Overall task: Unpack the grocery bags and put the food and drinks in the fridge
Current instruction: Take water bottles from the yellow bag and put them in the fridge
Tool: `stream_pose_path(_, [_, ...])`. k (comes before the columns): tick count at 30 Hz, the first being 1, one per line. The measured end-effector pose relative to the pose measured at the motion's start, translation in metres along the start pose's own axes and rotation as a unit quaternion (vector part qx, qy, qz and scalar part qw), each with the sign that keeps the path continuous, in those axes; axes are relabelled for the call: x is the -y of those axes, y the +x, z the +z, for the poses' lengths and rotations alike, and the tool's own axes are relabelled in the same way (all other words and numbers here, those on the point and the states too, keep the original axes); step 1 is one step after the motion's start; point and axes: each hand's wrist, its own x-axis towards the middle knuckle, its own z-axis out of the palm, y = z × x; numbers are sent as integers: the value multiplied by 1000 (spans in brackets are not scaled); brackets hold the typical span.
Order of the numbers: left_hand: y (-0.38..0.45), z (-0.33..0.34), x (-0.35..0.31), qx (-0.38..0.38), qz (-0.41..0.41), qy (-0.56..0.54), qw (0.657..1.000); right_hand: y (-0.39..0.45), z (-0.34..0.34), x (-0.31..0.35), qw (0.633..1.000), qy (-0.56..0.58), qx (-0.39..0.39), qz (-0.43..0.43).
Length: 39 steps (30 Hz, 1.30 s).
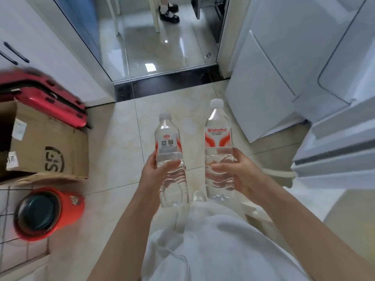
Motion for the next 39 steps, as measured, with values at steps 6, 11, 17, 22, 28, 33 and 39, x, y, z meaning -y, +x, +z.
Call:
stream_pose_path(6, [56,11,-40,7,-32,20,999,48,10,34,998,46,-41,-12])
stream_pose_path(11, [119,14,-92,28,-31,68,997,91,25,67,991,86,-100,-24])
stream_pose_path(17, [203,11,-180,76,-13,155,985,157,51,120,975,140,-165,-44])
stream_pose_path(22, [265,13,-245,113,-11,211,971,196,71,157,958,186,-210,-63])
stream_pose_path(28, [318,46,-288,156,-14,257,954,222,71,190,935,229,-257,-80])
stream_pose_path(33, [348,97,-308,198,-7,297,934,239,47,212,912,258,-305,-97])
stream_pose_path(39, [380,176,-327,260,9,330,907,257,-3,247,892,266,-344,-125])
